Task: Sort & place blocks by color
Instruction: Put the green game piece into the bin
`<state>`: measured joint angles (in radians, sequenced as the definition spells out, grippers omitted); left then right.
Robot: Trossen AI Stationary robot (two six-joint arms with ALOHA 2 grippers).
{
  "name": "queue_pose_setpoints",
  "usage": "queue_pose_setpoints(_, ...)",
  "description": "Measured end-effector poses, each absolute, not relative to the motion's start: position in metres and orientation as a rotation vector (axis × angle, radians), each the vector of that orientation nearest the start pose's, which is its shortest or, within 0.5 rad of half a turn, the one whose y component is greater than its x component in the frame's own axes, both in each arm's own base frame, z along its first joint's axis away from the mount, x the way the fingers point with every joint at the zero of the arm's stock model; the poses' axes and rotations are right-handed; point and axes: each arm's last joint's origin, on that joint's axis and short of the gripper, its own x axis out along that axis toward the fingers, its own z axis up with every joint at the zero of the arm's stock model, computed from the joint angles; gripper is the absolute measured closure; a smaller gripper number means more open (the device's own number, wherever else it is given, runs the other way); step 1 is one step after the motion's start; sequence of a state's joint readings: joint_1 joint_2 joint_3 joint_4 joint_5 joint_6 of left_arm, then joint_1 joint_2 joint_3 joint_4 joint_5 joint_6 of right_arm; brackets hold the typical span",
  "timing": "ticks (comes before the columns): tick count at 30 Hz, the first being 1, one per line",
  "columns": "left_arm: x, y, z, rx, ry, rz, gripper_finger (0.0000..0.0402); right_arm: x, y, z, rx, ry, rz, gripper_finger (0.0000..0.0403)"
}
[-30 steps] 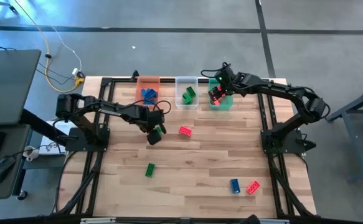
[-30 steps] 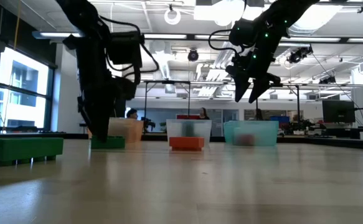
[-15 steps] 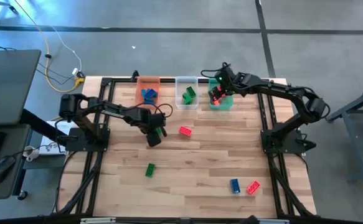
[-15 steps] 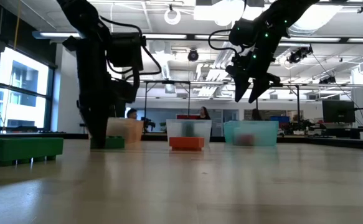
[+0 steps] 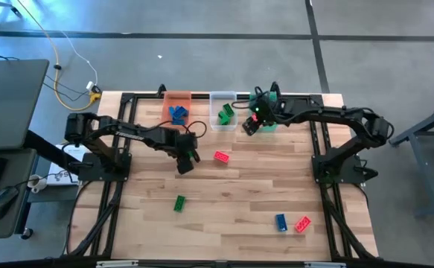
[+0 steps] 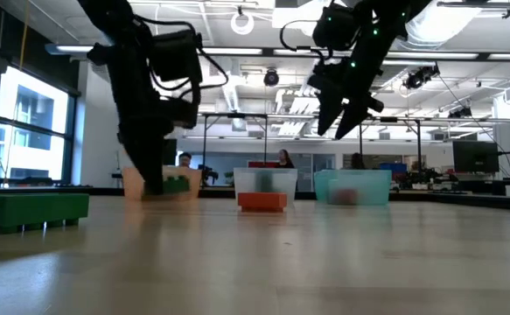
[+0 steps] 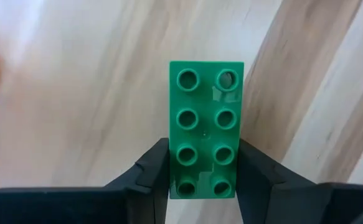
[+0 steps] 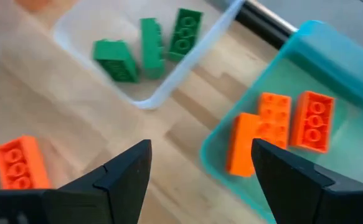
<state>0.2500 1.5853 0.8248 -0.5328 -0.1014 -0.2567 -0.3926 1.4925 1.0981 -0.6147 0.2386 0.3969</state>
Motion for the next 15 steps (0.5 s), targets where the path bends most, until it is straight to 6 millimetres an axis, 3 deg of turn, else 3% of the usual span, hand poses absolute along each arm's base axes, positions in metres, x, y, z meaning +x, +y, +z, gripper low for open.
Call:
queue_pose_setpoints(7, 0.268, 0.080, 0.175, -0.262, 1.069, 0.442, 0.0292, 0.287, -0.093, 0.248, 0.437, 0.861, -0.706, 0.0139)
queue_pose_setpoints(15, 0.284, 0.109, 0.208, -0.173, 0.896, 0.471, 0.0292, 0.296, -0.063, 0.250, 0.416, 0.807, -0.733, 0.0139)
